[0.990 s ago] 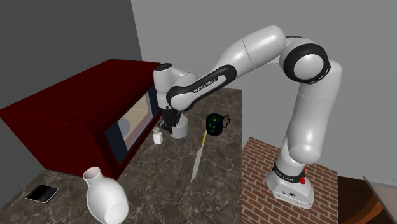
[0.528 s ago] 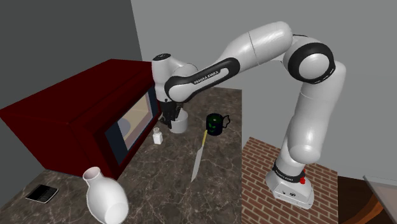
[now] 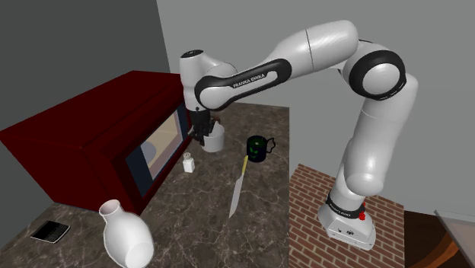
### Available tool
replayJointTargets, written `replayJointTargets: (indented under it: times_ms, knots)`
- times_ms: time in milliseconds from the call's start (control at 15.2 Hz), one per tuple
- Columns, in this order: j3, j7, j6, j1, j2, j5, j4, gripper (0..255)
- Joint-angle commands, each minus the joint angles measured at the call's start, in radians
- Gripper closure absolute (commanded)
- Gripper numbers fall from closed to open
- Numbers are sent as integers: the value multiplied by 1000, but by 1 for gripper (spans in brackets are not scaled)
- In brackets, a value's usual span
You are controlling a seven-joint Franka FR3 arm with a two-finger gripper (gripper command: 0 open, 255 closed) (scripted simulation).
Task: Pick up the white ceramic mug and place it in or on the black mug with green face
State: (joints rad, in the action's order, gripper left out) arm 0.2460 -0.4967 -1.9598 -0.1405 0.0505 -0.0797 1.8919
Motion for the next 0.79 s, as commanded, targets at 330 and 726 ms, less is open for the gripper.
replayJointTargets:
  times_ms: [330,726]
  knots:
    - [-8,27,63,10,-43,13,-23,255]
    - [-71,152,37,59,-230,51,180,255]
